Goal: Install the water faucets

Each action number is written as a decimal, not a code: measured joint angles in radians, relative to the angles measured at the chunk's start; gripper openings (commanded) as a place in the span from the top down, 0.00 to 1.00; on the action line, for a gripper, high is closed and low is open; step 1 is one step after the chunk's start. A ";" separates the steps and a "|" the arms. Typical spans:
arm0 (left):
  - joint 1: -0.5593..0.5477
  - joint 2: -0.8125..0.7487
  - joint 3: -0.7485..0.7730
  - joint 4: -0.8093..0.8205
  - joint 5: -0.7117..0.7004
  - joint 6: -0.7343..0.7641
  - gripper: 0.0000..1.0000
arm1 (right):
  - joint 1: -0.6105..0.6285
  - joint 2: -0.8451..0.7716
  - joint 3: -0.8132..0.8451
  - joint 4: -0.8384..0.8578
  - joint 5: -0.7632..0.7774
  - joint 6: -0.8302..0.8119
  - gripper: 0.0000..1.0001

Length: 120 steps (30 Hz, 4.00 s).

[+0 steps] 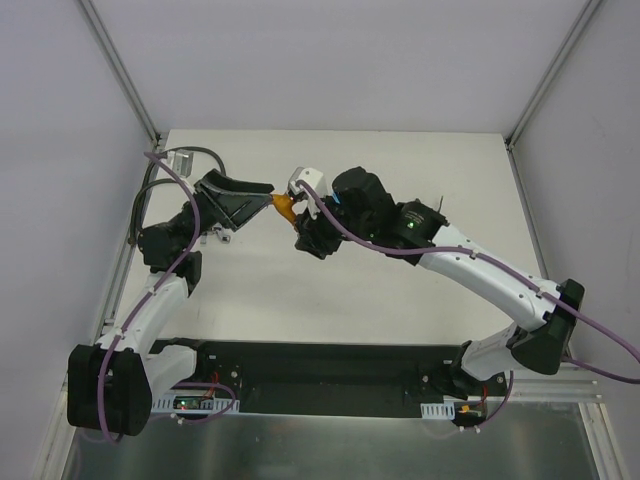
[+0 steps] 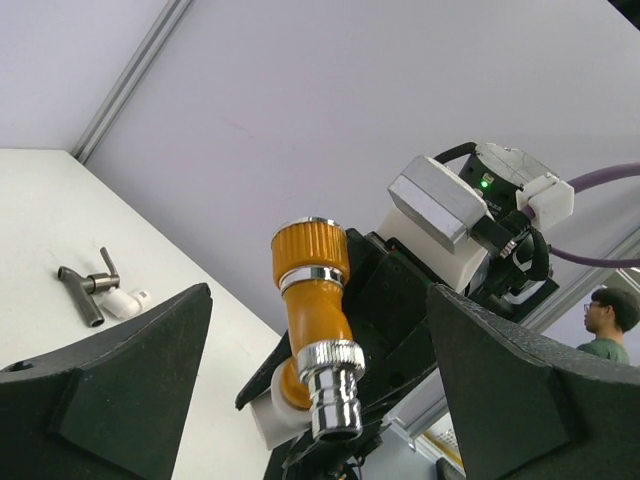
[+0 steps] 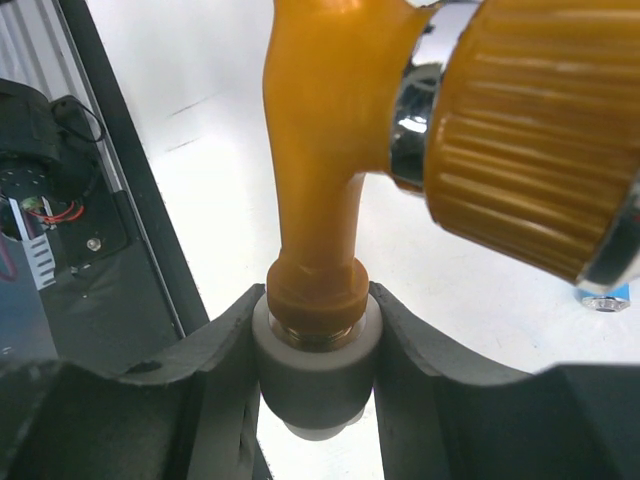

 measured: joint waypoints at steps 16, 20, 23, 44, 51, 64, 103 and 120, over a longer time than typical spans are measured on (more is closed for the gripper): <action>-0.019 0.048 0.081 -0.059 0.120 0.012 0.28 | 0.010 0.025 0.049 -0.045 0.030 -0.038 0.98; -0.033 0.050 0.087 -0.082 0.135 0.025 0.59 | 0.012 0.029 0.056 -0.045 0.030 -0.040 0.98; -0.033 0.049 0.089 -0.096 0.146 0.042 0.85 | 0.013 0.029 0.056 -0.046 0.025 -0.042 0.98; -0.030 0.035 0.065 -0.047 0.086 -0.024 1.00 | -0.220 0.012 -0.085 0.296 -0.671 0.380 0.61; -0.033 0.035 0.022 -0.034 0.061 -0.022 1.00 | -0.203 -0.018 -0.108 0.296 -0.570 0.336 0.14; -0.017 0.015 0.005 -0.238 -0.035 0.043 1.00 | 0.077 -0.243 -0.332 0.384 0.138 -0.164 0.02; 0.002 0.032 0.017 -0.338 -0.022 0.034 1.00 | 0.012 -0.050 -0.249 0.449 0.148 -0.276 0.98; 0.029 0.026 0.014 -0.122 0.017 -0.005 1.00 | -0.214 0.028 -0.148 0.560 -0.514 0.285 0.98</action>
